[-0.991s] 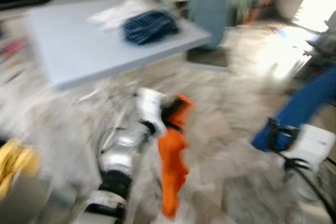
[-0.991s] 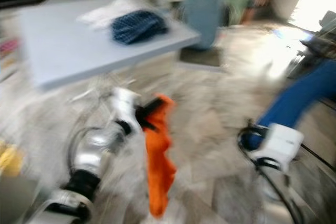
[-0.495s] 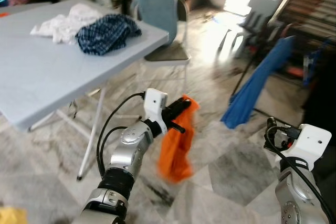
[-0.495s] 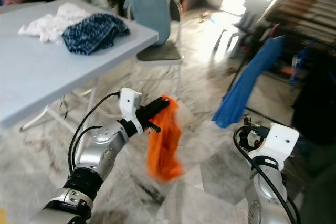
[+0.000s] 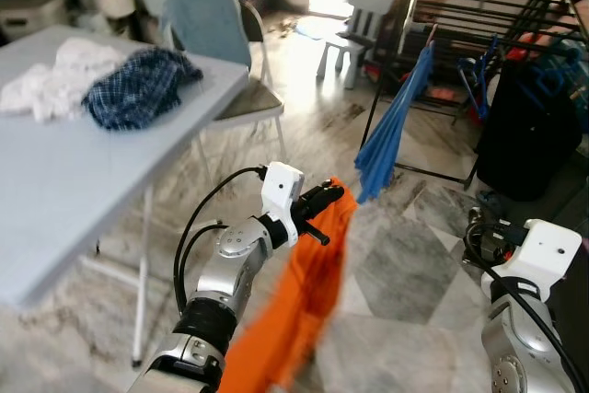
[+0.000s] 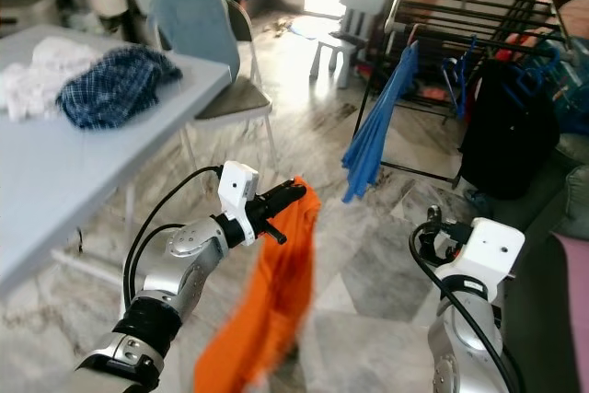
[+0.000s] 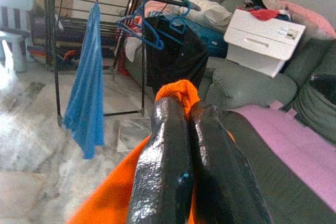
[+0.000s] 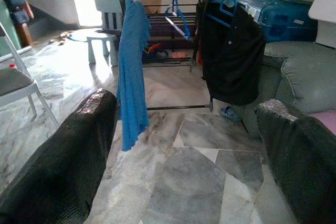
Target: Hang hanger
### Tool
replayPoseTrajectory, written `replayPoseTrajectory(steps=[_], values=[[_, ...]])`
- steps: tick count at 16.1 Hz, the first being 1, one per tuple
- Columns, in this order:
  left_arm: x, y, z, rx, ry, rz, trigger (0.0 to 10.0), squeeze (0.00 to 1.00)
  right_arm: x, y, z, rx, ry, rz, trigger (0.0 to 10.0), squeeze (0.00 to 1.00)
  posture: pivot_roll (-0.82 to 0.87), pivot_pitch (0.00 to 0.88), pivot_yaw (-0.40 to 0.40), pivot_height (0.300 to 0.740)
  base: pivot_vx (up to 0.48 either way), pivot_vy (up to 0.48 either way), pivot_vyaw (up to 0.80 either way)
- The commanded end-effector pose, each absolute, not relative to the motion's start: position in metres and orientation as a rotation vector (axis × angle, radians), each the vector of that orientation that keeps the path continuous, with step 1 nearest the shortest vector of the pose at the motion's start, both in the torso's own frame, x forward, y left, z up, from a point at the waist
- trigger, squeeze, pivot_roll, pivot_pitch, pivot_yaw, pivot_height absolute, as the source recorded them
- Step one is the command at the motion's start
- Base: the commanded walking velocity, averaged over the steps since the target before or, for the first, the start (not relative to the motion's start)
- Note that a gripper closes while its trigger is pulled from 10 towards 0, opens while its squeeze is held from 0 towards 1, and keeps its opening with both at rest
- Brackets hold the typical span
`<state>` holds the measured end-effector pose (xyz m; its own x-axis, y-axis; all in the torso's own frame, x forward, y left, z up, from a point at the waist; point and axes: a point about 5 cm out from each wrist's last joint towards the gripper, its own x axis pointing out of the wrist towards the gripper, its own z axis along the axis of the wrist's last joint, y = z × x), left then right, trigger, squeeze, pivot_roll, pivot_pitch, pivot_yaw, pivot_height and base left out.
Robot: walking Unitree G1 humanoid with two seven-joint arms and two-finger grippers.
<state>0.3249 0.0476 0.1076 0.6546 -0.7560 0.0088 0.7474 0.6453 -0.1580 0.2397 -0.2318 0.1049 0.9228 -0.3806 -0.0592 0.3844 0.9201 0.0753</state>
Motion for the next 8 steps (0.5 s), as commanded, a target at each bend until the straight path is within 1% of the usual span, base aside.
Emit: replayPoseTrajectory(steps=[1, 8], values=[[0.3269, 0.0482, 0.1146, -0.103, 0.025, -0.873, 10.0, 0.0, 0.2419, -0.229, 0.1093, 0.088, 0.024, -0.389, 10.0, 0.0, 0.01, 0.0, -0.075, 0.74, 0.352, 0.326, -0.8], [0.3227, 0.0424, 0.1132, -0.063, 0.016, -0.917, 10.0, 0.0, 0.2407, -0.2276, 0.1081, 0.09, 0.025, -0.393, 10.0, 0.0, 0.01, 0.0, -0.071, 0.74, 0.352, 0.326, -0.8]])
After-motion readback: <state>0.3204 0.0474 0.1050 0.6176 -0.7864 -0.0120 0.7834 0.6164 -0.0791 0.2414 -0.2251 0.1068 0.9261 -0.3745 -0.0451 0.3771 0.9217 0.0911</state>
